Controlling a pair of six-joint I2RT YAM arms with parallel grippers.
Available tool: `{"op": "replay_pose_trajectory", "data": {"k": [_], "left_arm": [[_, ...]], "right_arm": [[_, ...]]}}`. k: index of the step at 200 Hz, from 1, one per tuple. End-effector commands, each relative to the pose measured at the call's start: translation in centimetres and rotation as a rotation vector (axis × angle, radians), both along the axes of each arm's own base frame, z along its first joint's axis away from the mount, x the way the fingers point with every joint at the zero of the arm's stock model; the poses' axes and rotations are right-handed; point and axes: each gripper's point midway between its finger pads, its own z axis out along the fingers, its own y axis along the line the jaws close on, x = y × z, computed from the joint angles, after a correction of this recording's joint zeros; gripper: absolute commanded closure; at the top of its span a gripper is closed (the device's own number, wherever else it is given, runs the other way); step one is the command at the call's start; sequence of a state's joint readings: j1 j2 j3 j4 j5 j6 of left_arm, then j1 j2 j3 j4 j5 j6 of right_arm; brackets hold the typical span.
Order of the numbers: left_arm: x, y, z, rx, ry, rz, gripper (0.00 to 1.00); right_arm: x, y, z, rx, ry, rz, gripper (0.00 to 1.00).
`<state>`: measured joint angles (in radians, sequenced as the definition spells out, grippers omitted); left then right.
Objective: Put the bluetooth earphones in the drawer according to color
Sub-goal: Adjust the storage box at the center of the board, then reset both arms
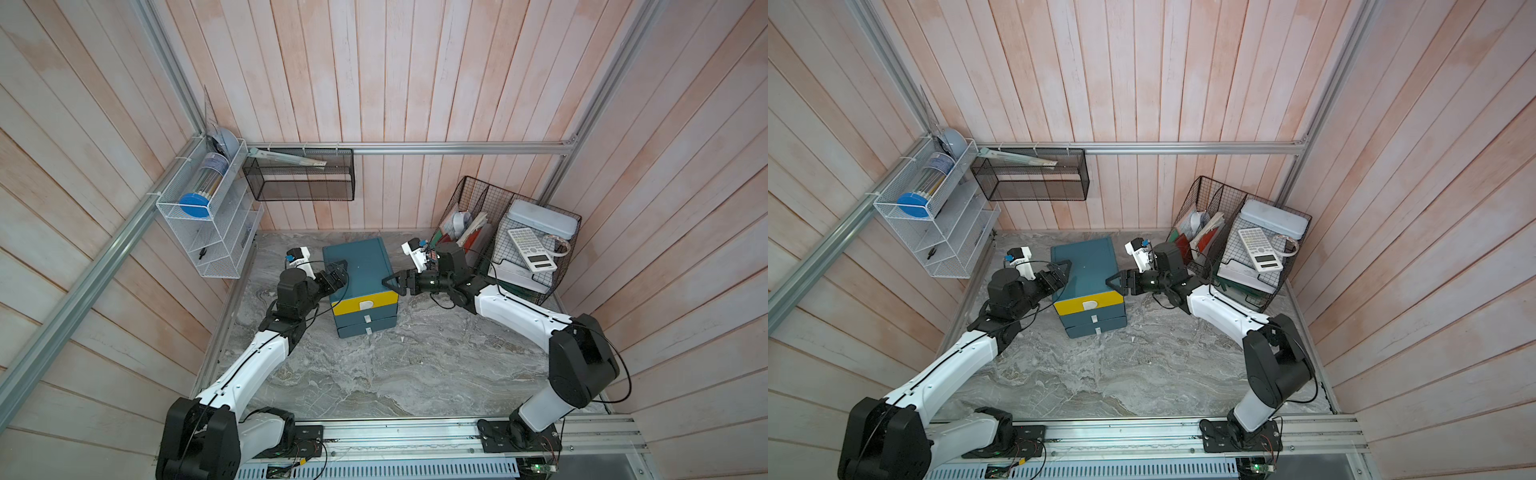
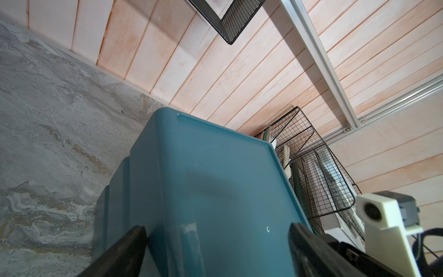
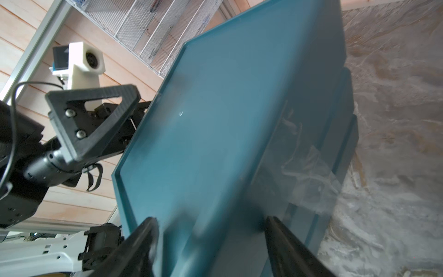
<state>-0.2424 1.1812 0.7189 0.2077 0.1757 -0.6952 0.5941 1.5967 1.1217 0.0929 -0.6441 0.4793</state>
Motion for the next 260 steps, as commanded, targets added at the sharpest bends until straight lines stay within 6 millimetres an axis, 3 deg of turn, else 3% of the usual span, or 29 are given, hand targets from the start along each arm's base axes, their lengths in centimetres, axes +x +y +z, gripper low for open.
{"op": "replay_pose_trajectory", "data": {"k": [1,50,78,117,138,161,180,227,260], "left_arm": [[-0.4,-1.5,0.0,-0.025,-0.012,-0.069,0.03],[-1.2,-6.1,0.7,-0.044,-0.029,-0.226,0.03],[-1.7,-7.2,1.6,-0.047,-0.044,-0.268,0.02],[-2.5,-4.5,4.2,0.002,-0.08,-0.152,0.0],[-3.8,-3.3,6.5,-0.01,-0.121,-0.108,0.0],[-6.0,-1.7,7.6,-0.025,-0.14,-0.061,0.0],[-7.9,0.1,7.6,-0.019,-0.141,0.004,0.0],[-12.4,5.4,6.2,-0.004,-0.163,0.196,0.0],[-13.5,6.4,2.1,-0.024,-0.149,0.233,0.0]], "right_arm": [[-0.7,-0.7,2.1,0.028,-0.066,-0.025,0.24],[0.2,-5.1,2.7,-0.031,-0.124,-0.209,0.23],[-0.1,-7.9,3.7,-0.04,-0.165,-0.3,0.22],[-1.3,-11.3,6.2,-0.044,-0.249,-0.394,0.18],[-2.2,-12.8,7.7,-0.063,-0.297,-0.439,0.15],[-3.1,-14.9,8.9,-0.098,-0.345,-0.505,0.08],[-3.7,-16.9,10.0,-0.106,-0.392,-0.587,0.02],[-5.6,-20.4,10.7,-0.085,-0.522,-0.714,0.02],[-6.1,-21.4,8.7,-0.106,-0.565,-0.742,0.02]]}}
